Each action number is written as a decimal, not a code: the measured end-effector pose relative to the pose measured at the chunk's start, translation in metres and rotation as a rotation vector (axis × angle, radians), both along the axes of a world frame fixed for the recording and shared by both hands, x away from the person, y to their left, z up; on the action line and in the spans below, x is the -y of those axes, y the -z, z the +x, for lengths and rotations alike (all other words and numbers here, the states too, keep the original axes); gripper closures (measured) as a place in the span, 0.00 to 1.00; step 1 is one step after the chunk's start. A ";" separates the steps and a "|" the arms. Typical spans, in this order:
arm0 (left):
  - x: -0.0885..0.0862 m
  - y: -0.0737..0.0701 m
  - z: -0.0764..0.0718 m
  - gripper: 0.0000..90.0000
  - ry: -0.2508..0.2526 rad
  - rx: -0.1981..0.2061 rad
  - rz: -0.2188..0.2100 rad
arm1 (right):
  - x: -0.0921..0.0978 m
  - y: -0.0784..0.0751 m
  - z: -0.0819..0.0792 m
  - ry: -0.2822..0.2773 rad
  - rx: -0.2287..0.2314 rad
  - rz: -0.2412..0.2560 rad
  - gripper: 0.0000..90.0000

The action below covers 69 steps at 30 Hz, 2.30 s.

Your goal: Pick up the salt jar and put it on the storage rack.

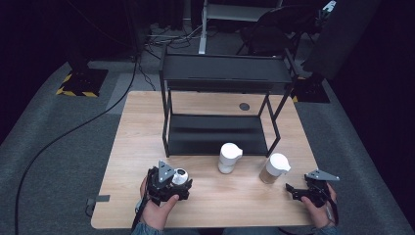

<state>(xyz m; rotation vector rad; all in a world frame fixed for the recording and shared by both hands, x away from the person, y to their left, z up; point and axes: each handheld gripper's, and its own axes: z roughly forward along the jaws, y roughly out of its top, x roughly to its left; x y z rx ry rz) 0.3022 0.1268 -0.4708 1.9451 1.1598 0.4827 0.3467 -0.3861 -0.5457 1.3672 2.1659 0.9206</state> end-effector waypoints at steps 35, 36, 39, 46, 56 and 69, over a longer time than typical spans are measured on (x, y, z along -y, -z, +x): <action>0.004 0.026 0.003 0.08 -0.011 -0.032 0.006 | 0.000 0.000 0.000 -0.002 0.000 -0.001 0.05; 0.004 0.027 0.004 0.08 -0.011 -0.032 0.005 | 0.000 0.000 0.000 -0.002 0.000 -0.002 0.05; 0.004 0.029 0.004 0.09 -0.011 -0.035 0.011 | 0.000 0.000 0.000 -0.002 0.000 -0.002 0.05; 0.005 0.034 0.004 0.11 -0.012 -0.042 0.013 | 0.000 0.000 0.000 -0.002 0.000 -0.001 0.05; 0.005 0.040 0.005 0.17 -0.012 -0.050 0.014 | 0.000 0.000 0.000 -0.002 0.000 -0.001 0.05; 0.008 0.039 0.002 0.33 0.002 -0.011 0.046 | 0.000 0.000 0.000 -0.002 0.000 -0.001 0.05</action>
